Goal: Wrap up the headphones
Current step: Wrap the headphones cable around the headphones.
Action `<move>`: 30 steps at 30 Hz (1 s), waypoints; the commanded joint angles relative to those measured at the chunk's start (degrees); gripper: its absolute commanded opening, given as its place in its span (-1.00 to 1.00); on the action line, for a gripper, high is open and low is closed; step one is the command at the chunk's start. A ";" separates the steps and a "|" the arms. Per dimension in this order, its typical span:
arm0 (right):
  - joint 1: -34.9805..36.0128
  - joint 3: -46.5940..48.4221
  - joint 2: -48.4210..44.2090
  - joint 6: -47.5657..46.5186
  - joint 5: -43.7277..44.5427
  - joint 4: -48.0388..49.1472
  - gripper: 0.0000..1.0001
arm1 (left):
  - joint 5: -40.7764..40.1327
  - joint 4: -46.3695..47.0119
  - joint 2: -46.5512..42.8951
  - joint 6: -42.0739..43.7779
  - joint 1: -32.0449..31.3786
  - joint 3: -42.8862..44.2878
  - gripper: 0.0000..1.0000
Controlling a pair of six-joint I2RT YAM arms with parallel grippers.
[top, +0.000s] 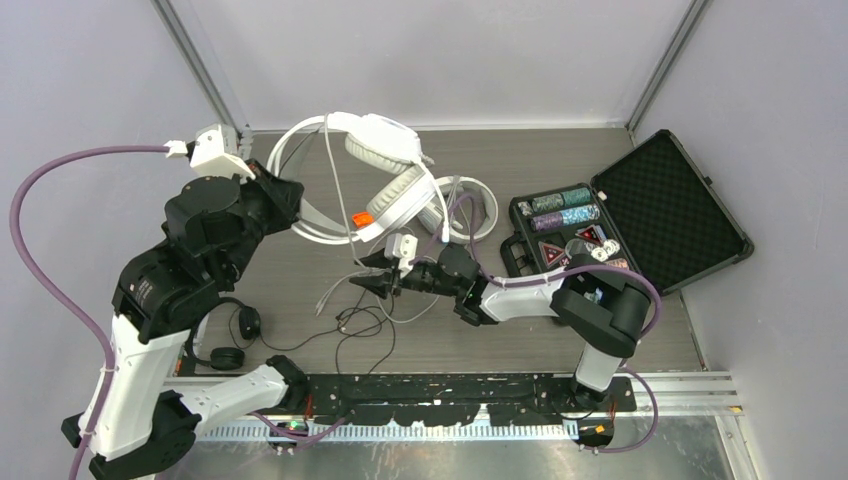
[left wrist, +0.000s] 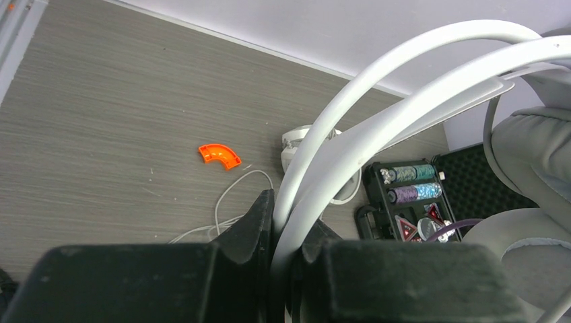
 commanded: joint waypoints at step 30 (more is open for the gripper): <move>-11.91 -8.53 -5.58 16.01 -0.17 18.75 -0.99 | 29.15 -9.51 5.99 11.93 0.04 16.60 -1.00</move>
